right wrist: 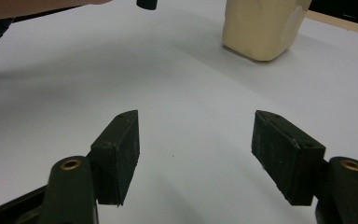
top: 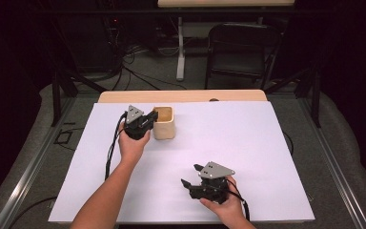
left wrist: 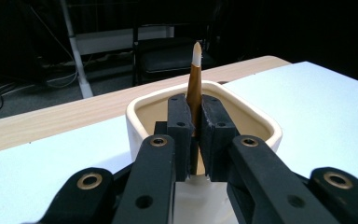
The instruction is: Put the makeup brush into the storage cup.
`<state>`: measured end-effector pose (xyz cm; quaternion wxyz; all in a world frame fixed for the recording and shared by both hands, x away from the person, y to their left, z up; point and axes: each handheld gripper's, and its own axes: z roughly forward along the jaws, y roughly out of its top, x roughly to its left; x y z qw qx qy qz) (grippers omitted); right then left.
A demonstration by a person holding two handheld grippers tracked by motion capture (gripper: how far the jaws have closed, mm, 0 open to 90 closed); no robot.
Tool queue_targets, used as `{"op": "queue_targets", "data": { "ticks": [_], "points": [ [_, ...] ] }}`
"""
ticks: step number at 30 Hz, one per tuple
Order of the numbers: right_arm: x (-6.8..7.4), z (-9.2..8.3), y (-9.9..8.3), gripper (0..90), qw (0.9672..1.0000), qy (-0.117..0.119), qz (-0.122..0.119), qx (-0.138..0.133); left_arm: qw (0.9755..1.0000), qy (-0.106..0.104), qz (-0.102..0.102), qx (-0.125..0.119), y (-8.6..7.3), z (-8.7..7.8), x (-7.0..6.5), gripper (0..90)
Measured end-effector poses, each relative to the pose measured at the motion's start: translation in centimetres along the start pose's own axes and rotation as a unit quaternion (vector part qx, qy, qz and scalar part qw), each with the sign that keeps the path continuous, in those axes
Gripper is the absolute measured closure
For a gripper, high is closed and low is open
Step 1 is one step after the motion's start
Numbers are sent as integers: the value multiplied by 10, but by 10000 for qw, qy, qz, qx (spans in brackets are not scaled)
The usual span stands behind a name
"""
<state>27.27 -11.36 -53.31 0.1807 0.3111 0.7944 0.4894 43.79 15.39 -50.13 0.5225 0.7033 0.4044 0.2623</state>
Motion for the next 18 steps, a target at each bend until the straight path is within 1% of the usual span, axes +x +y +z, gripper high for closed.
{"op": "queue_targets", "data": {
  "ticks": [6, 8, 10, 13, 16, 18],
  "points": [
    [0, 0, 0, 320, 10000, 3, 1, -5, 10000, -22, -1, 23, 0, 0, 0, 828],
    [0, 0, 0, 320, 10000, 2, 2, -4, 10000, -35, -13, 12, 0, 0, 0, 811],
    [0, 0, 0, 320, 10000, 4, 8, -1, 10000, -61, -40, -14, 0, 0, 1, 776],
    [0, 0, 0, 320, 10000, 4, 0, 1, 10000, -53, -26, -43, 0, 0, 2, 689],
    [0, 0, 0, 320, 10000, 8, 3, 9, 9999, -83, -84, -27, 0, 0, 3, 612],
    [1, 0, 0, 320, 10000, 9, 3, 14, 9999, -60, -111, -27, 0, 0, 3, 569]
  ]
}}
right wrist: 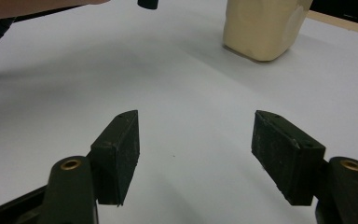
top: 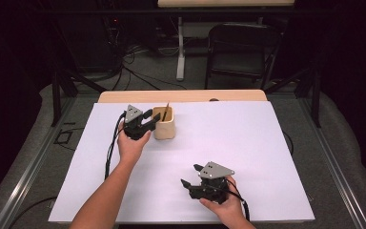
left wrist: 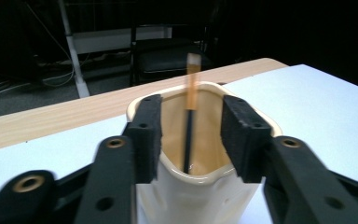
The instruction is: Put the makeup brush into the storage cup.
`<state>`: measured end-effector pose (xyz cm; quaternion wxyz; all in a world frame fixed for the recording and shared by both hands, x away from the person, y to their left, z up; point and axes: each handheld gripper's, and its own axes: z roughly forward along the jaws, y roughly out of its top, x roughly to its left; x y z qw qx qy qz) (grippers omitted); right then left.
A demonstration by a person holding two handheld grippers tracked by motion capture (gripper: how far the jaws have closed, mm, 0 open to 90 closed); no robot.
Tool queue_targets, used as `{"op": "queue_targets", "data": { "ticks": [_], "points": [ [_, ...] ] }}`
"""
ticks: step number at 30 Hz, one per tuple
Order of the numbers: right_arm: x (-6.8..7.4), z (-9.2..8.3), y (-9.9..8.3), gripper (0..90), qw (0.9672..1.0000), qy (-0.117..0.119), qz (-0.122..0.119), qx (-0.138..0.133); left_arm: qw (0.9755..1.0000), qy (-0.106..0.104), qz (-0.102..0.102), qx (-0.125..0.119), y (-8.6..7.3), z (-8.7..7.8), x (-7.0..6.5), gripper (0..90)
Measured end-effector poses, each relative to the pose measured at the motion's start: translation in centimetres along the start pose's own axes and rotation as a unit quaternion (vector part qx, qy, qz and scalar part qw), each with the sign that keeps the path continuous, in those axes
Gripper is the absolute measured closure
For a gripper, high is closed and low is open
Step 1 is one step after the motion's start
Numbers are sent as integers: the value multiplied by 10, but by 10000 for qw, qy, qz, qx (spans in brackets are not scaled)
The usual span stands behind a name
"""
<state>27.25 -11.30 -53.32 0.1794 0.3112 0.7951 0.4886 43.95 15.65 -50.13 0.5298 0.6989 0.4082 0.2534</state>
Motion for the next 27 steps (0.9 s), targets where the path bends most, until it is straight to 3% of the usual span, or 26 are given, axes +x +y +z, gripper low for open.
{"op": "queue_targets", "data": {
  "ticks": [12, 27],
  "points": [
    [0, 0, 0, 320, 10000, -1, 4, -7, 9996, 131, -40, -240, 2, 0, 1, 381],
    [0, 1, 0, 320, 10000, -6, 7, -11, 9996, 224, 62, -142, 2, -2, 1, 294]
  ]
}}
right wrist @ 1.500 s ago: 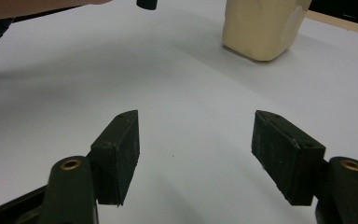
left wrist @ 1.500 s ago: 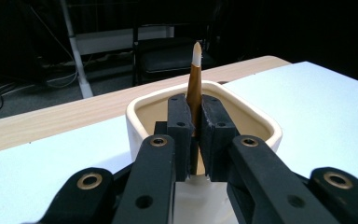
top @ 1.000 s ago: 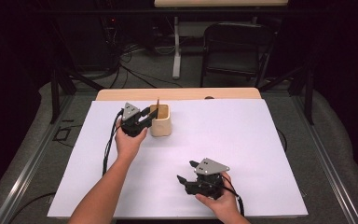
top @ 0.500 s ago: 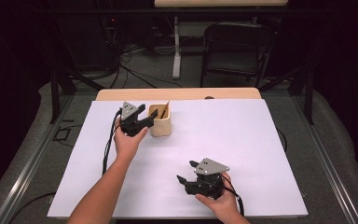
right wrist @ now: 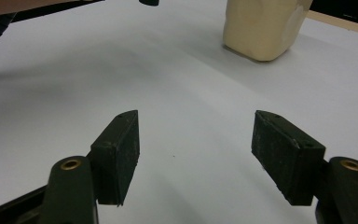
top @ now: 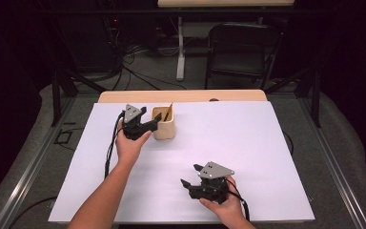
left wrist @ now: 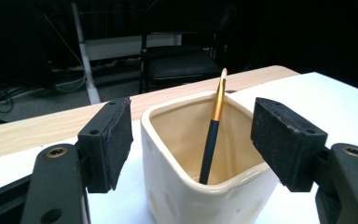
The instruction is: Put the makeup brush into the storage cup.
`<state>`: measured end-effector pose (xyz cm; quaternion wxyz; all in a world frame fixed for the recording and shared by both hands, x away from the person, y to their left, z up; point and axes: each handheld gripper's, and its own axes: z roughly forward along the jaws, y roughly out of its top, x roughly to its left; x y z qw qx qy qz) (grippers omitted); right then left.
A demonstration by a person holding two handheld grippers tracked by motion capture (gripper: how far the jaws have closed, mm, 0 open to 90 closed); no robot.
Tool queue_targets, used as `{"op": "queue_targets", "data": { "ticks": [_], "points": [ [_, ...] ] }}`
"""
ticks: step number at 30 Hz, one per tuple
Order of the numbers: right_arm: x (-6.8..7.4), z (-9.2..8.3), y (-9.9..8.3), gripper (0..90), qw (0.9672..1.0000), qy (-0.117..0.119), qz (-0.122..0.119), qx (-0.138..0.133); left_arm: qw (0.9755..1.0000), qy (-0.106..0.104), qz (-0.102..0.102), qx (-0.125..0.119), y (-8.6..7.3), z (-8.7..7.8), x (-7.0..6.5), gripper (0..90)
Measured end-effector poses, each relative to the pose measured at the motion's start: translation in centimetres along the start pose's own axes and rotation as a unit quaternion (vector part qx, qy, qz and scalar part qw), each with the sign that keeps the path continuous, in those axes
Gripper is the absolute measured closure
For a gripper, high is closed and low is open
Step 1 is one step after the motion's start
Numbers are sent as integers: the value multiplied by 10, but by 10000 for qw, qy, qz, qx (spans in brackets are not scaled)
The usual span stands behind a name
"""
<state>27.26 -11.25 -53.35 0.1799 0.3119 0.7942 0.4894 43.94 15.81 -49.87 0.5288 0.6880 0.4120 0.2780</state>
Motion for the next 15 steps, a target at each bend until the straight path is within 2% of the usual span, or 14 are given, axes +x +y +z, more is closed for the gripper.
{"op": "queue_targets", "data": {
  "ticks": [15],
  "points": [
    [0, 0, 0, 320, 10000, 3, -12, 7, 10000, 52, 27, -51, 5, -8, 1, 291]
  ]
}}
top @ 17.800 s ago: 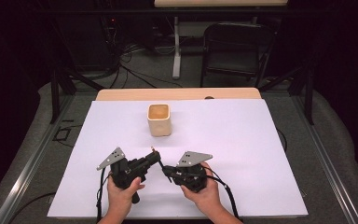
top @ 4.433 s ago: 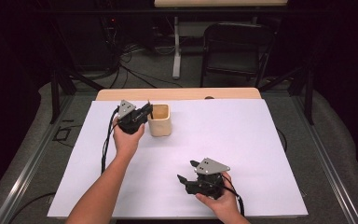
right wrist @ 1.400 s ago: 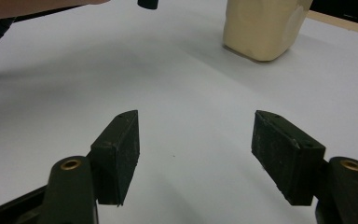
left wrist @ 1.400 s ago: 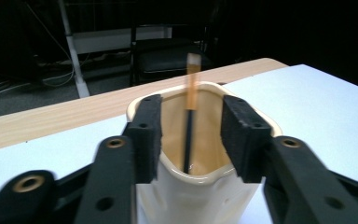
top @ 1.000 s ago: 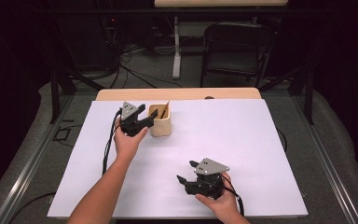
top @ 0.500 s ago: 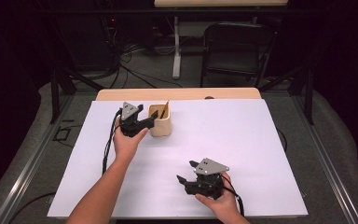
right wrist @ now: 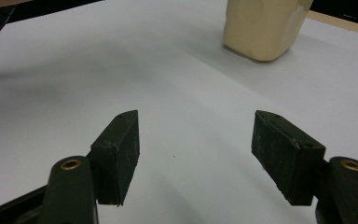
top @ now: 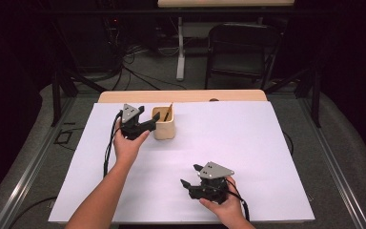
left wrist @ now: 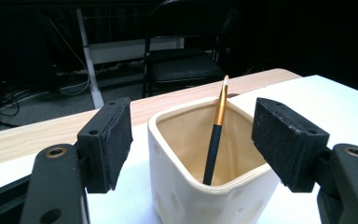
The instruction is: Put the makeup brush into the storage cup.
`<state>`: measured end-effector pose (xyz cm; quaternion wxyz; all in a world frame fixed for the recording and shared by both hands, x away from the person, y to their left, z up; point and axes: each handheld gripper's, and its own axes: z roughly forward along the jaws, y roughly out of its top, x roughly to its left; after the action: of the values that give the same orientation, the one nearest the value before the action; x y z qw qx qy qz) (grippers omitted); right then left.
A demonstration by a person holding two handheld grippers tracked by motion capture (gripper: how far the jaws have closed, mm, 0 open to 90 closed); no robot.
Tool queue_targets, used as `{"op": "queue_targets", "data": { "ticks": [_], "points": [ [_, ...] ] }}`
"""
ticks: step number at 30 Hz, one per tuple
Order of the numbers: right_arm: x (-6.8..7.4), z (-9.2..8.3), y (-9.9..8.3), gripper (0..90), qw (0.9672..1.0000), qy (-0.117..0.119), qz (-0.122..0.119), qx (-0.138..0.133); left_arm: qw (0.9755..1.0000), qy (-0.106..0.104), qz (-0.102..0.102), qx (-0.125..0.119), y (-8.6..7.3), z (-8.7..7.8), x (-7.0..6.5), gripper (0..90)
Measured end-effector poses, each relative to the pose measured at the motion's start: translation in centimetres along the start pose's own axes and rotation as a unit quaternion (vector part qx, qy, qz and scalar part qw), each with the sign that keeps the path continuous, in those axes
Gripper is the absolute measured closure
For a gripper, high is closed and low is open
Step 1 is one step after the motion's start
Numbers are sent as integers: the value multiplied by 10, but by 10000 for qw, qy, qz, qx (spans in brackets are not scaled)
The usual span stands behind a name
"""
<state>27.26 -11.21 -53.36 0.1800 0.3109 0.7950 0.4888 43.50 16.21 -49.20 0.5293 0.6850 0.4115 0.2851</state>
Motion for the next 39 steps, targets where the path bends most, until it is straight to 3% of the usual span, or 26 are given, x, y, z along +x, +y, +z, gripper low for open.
{"op": "queue_targets", "data": {
  "ticks": [7, 22, 39],
  "points": [
    [0, 0, 0, 320, 10000, -3, -4, -1, 10000, 12, 11, 5, 0, 0, 0, 291],
    [1, 2, -1, 320, 10000, 3, -20, 13, 9999, -65, 96, -82, 10, -21, -4, 294],
    [1, 3, 0, 320, 10000, -14, -12, 21, 9999, -118, 24, -100, 11, -43, 0, 295]
  ]
}}
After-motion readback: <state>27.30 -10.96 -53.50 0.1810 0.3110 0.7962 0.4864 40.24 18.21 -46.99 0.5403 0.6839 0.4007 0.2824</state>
